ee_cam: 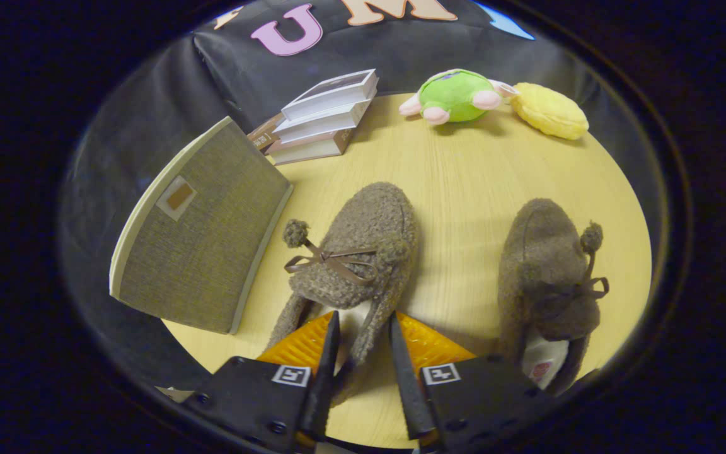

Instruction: Open the storage box then place both shoes into the box .Put the left shoe in first, then the right shoe, with the right side of both shoes facing outward in a uniform manner.

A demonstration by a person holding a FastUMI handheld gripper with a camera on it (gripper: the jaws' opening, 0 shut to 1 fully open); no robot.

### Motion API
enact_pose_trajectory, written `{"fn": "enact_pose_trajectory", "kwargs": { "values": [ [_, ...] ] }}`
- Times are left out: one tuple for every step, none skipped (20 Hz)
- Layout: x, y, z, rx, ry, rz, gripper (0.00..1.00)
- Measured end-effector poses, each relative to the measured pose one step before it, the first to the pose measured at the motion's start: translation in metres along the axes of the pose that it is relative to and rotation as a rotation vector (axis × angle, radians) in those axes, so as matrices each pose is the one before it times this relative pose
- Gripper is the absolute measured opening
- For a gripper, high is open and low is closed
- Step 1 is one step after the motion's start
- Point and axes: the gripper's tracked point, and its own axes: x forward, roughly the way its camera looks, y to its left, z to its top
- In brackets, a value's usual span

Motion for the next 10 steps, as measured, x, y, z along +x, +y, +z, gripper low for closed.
{"fn": "enact_pose_trajectory", "kwargs": {
  "values": [
    [-0.00050, -0.00159, 0.00062, 0.00931, 0.00084, -0.00860, 0.43],
    [0.00051, -0.00212, 0.00128, 0.01734, 0.00002, -0.01234, 0.35],
    [-0.00117, -0.00242, 0.00025, 0.02278, -0.00092, -0.01265, 0.27],
    [-0.00073, 0.00066, 0.00124, 0.03381, 0.00160, 0.00506, 0.19],
    [-0.00096, 0.00231, -0.00216, 0.03118, 0.00643, 0.00879, 0.11],
    [-0.00075, -0.00015, -0.00012, 0.03334, -0.00053, 0.00225, 0.11],
    [-0.00191, 0.00013, 0.00015, 0.02589, -0.00460, 0.00055, 0.09],
    [-0.00188, -0.00025, 0.00044, 0.02268, -0.00287, -0.00205, 0.08],
    [-0.00139, 0.00158, 0.00036, 0.02219, -0.00003, 0.00292, 0.06],
    [-0.00672, -0.00553, 0.00766, 0.03056, -0.02211, -0.03099, 0.05]
  ]
}}
